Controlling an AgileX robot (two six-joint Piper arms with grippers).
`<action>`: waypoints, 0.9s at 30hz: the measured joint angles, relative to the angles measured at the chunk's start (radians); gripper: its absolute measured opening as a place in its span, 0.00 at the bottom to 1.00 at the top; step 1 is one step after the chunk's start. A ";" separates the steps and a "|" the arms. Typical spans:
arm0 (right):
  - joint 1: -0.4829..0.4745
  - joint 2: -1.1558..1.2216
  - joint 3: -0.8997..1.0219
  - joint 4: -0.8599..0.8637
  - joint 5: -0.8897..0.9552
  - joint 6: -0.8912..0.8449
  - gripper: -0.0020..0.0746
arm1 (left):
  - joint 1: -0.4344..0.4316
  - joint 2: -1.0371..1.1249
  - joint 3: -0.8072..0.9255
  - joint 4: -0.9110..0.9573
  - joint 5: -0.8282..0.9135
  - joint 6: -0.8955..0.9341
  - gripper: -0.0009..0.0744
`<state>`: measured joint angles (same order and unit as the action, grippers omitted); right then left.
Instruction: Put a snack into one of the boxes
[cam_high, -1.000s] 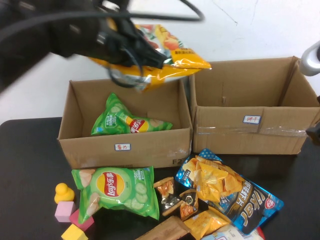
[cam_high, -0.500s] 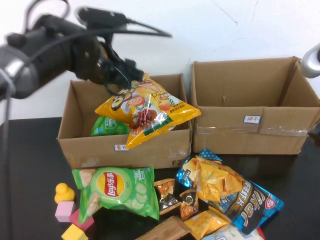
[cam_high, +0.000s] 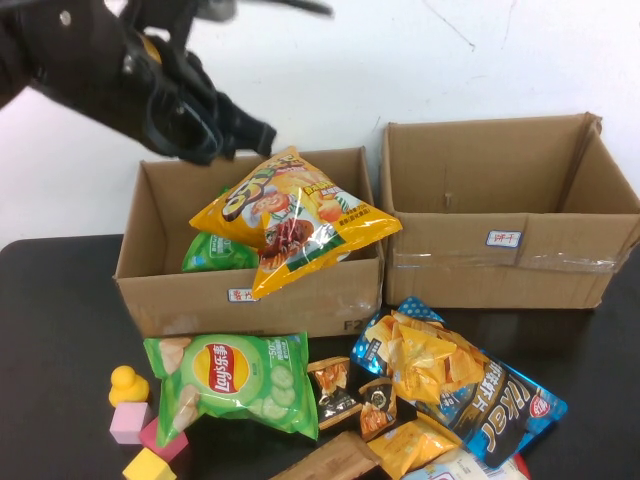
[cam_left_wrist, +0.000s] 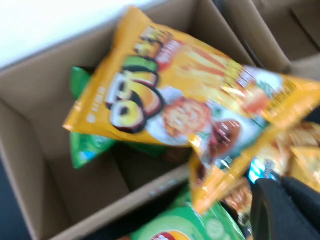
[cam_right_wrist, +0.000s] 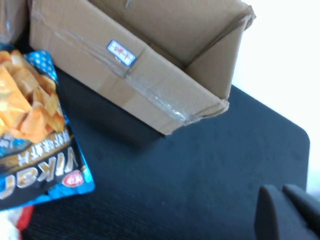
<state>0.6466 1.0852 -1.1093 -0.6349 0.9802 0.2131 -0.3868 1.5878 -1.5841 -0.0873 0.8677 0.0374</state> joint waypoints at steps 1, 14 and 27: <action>0.000 -0.019 0.000 0.013 0.002 0.000 0.02 | 0.000 -0.010 0.018 -0.012 0.000 0.018 0.01; 0.000 -0.303 0.020 0.189 0.040 -0.031 0.02 | 0.000 -0.060 0.237 -0.340 -0.329 0.246 0.01; 0.000 -0.360 0.087 0.227 0.163 -0.031 0.02 | 0.000 0.460 -0.104 -0.433 -0.324 0.359 0.01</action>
<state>0.6466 0.7251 -1.0224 -0.4078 1.1429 0.1821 -0.3863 2.0476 -1.6884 -0.5207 0.5437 0.3969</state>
